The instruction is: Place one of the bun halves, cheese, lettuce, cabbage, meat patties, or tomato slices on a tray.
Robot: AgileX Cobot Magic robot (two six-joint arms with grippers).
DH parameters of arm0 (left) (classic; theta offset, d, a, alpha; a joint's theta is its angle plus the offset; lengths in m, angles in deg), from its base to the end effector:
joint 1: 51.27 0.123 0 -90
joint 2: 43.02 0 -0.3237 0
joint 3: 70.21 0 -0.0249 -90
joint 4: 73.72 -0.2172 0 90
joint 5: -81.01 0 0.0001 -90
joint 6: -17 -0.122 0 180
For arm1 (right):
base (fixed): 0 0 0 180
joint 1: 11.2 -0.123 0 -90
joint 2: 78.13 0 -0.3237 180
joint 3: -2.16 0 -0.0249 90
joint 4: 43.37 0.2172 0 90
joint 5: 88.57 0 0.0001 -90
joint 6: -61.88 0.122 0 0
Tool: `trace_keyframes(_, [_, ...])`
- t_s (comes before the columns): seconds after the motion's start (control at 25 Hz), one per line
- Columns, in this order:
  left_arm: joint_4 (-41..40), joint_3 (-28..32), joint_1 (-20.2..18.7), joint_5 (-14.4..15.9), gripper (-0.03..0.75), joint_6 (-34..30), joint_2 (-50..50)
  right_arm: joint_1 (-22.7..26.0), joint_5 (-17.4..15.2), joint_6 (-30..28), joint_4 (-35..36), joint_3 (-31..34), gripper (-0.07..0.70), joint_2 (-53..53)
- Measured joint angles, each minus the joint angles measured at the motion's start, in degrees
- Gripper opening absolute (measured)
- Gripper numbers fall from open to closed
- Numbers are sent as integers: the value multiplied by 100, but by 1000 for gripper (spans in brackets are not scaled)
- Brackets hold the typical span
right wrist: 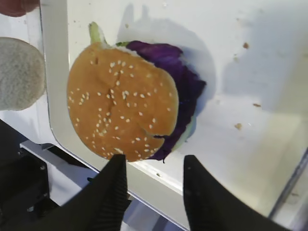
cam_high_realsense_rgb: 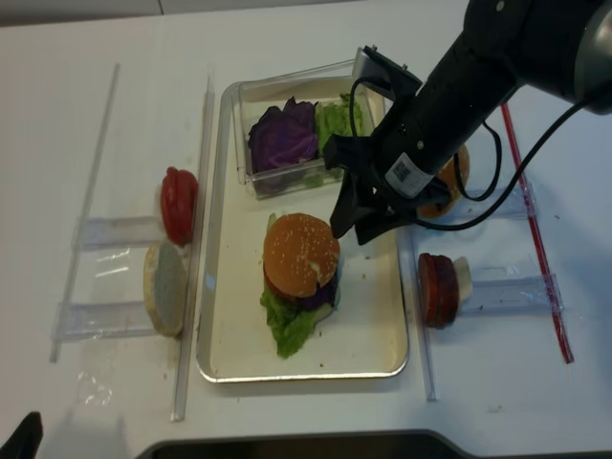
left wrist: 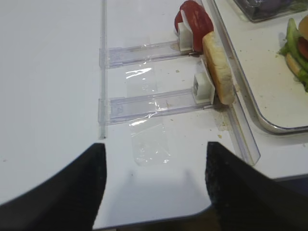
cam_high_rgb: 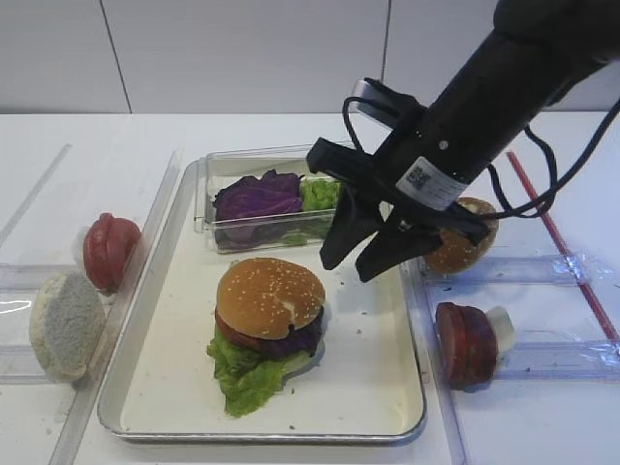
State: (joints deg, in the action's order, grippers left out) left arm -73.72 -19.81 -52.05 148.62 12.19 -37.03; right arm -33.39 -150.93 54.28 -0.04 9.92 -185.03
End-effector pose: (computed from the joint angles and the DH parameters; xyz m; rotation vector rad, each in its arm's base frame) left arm -0.0537 0.0007 0.2294 0.1055 2.1619 0.0405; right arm 0.2687 0.1897 0.2697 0.2533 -2.9184 -1.0305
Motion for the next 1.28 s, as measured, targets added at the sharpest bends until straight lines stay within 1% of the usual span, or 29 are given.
trace_keyframes(0.16, [0,0,0,0,426,0,0,0,-370,551,-771,-390,307,122])
trace_keyframes(0.28, [0,0,0,0,426,0,0,0,-668,871,-1178,-897,307,157])
trace_keyframes(0.4, [0,0,0,0,426,0,0,0,-732,1190,-1552,-1343,307,157])
trace_keyframes(0.52, [0,0,0,0,426,0,0,0,-746,1415,-1958,-1541,309,256])
trace_keyframes(0.72, [0,0,0,0,426,0,0,0,-826,1705,-2722,-1565,309,403])
trace_keyframes(0.88, [0,0,0,0,426,0,0,0,-835,1864,-3198,-1578,309,510])
trace_keyframes(1.16, [0,0,0,0,426,0,0,0,-848,2038,-4065,-1578,309,730])
trace_keyframes(1.28, [0,0,0,0,426,0,0,123,-859,2088,-4333,-1578,309,827])
